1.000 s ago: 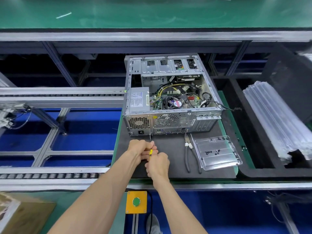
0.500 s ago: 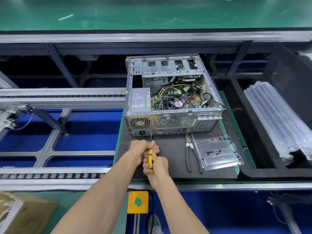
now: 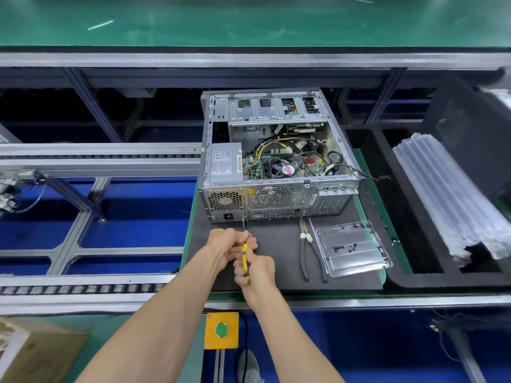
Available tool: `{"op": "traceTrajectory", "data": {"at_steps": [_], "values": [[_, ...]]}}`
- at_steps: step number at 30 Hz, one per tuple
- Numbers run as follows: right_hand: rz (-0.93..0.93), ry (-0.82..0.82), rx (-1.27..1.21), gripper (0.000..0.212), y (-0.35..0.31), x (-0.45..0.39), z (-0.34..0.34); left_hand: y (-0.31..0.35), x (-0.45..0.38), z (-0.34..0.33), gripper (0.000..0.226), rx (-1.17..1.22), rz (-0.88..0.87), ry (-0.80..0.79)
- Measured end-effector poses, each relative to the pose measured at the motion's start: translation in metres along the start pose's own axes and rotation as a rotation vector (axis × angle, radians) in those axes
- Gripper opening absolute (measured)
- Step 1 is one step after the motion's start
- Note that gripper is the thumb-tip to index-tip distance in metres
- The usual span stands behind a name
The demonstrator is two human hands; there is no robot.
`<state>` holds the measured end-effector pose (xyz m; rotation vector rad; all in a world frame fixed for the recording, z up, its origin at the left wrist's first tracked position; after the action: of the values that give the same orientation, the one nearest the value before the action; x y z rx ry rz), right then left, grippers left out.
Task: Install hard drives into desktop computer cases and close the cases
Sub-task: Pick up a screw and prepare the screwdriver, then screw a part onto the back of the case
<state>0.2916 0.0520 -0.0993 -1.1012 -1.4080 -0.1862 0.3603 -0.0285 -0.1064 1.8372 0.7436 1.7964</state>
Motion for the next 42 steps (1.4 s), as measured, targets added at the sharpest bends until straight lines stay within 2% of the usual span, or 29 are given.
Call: {"op": "traceTrajectory", "data": {"at_steps": [1, 2, 6, 10, 13, 16, 18, 21, 24, 29, 33, 36, 42], "values": [[-0.067, -0.052, -0.101, 0.031, -0.001, 0.000, 0.000, 0.000, 0.000, 0.000, 0.010, 0.013, -0.002, 0.006], [-0.068, -0.072, -0.090, 0.034, -0.002, 0.001, -0.001, -0.001, 0.000, 0.000, 0.009, 0.010, -0.006, 0.010], [0.186, 0.066, 0.417, 0.041, -0.011, 0.004, 0.004, -0.004, 0.002, -0.002, 0.009, -0.043, -0.065, 0.038], [0.379, 0.083, 0.678, 0.033, -0.016, 0.007, 0.024, -0.011, 0.008, -0.013, 0.012, -0.104, -0.153, 0.008], [0.462, 0.113, 0.668, 0.022, -0.027, 0.009, 0.046, -0.014, 0.021, -0.041, 0.006, -0.166, -0.277, -0.086], [0.524, 0.183, 0.598, 0.015, -0.047, 0.010, 0.075, -0.011, 0.034, -0.081, 0.023, -0.318, -0.456, -0.207], [0.566, 0.275, 0.613, 0.014, -0.063, 0.010, 0.101, -0.011, 0.038, -0.107, 0.024, -0.504, -0.598, -0.244], [0.573, 0.402, 0.604, 0.023, -0.085, 0.009, 0.137, -0.015, 0.041, -0.136, 0.022, -0.908, -0.820, -0.232], [0.566, 0.488, 0.641, 0.027, -0.103, 0.005, 0.167, -0.020, 0.040, -0.160, 0.026, -1.095, -0.936, -0.250], [0.570, 0.612, 0.728, 0.030, -0.128, 0.001, 0.198, -0.014, 0.026, -0.185, 0.020, -1.385, -1.050, -0.324], [0.606, 0.631, 0.764, 0.032, -0.147, -0.003, 0.210, -0.006, 0.019, -0.196, 0.014, -1.448, -1.113, -0.391], [0.619, 0.654, 0.809, 0.026, -0.160, -0.009, 0.211, -0.004, 0.019, -0.201, 0.014, -1.488, -1.208, -0.438], [0.631, 0.635, 0.804, 0.021, -0.178, -0.024, 0.203, -0.008, 0.012, -0.203, 0.033, -1.498, -1.382, -0.561]]}}
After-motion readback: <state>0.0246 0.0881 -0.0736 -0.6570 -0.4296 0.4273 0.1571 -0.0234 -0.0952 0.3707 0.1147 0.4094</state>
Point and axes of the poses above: each hand's wrist, its own x-axis away from the middle knuckle, its own z-axis out of the back of the hand, y = z × x, the point moved 2 cm from there along -x, towards the middle knuckle, and after that the axes turned 5 degrees about y, right-handed, at the moved point
